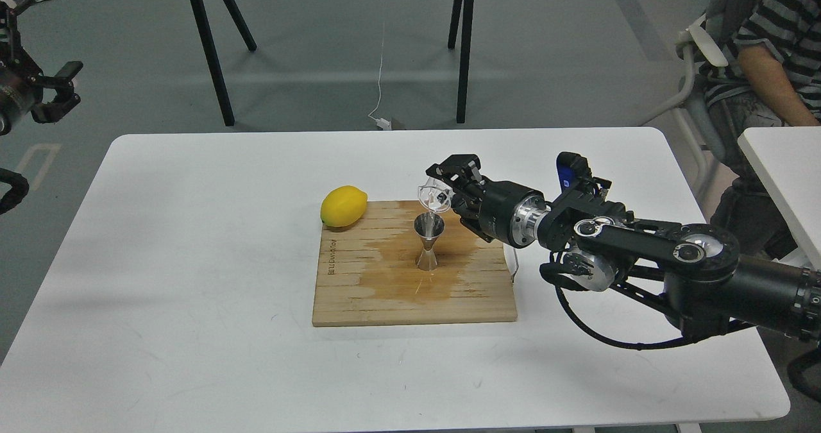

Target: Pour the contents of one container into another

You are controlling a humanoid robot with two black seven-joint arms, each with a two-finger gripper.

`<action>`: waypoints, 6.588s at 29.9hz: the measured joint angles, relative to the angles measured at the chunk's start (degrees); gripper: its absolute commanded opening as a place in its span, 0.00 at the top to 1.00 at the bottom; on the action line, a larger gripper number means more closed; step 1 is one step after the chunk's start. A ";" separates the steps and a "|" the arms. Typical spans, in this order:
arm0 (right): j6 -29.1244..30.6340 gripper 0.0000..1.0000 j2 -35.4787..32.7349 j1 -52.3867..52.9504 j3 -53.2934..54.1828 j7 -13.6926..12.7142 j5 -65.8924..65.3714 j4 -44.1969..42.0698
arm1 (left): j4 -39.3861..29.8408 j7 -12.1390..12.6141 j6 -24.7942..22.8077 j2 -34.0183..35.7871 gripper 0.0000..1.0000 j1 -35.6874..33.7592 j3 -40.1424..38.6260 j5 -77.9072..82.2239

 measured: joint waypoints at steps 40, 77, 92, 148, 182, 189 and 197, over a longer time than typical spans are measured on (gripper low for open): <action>0.00 0.84 -0.53 4.04 -4.67 0.17 -3.21 0.00 | 0.00 0.05 0.00 -0.17 0.01 0.00 -0.05 -0.01; 1.33 0.83 -4.77 -5.00 19.79 0.91 15.76 1.43 | 0.00 0.19 0.00 0.02 0.01 -1.84 -0.04 -0.13; 4.66 0.83 -3.50 -33.85 58.57 2.88 28.79 1.93 | 0.18 0.18 0.00 0.02 0.01 -1.94 0.08 -1.55; 10.94 0.59 18.81 -40.86 78.46 6.38 37.07 -27.92 | -0.17 0.31 0.00 0.98 0.01 -1.93 0.59 -1.59; 9.13 0.03 19.20 -43.43 76.65 5.80 37.82 -21.10 | -0.10 0.26 0.00 1.41 0.01 -1.94 0.19 -1.59; 6.99 0.03 14.96 -47.78 77.15 5.74 37.91 -12.28 | -0.14 0.24 0.00 1.47 0.01 -1.94 0.10 -1.58; 3.80 0.03 10.39 -49.03 77.43 5.85 37.64 -0.25 | -0.18 0.06 0.00 1.92 0.01 -2.04 -0.12 -1.59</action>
